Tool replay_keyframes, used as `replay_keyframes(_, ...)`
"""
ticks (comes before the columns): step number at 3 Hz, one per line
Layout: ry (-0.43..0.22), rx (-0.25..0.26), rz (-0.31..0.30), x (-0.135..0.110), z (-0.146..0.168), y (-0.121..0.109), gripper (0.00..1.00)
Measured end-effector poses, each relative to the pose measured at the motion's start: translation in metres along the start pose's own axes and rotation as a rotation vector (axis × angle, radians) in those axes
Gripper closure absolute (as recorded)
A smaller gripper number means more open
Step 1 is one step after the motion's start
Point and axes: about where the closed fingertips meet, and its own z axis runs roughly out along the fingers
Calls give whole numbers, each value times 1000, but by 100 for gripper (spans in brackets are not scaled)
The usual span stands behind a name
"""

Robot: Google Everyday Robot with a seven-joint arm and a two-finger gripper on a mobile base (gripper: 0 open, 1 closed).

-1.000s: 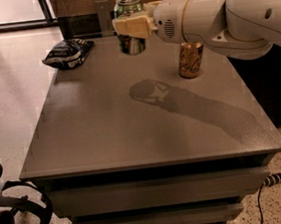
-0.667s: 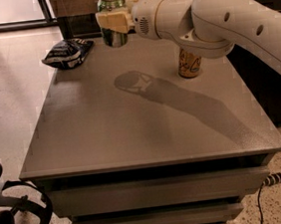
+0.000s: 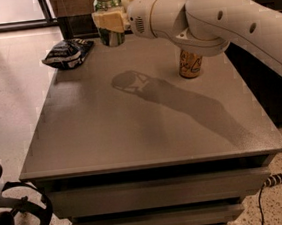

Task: Move green can near blue chip bag

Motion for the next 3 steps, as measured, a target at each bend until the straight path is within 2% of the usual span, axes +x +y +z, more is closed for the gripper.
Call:
replay_keyframes(1,43,18,-43,9,44,-4,100)
replay_keyframes(3,55,-20,-17,36,113,2,100)
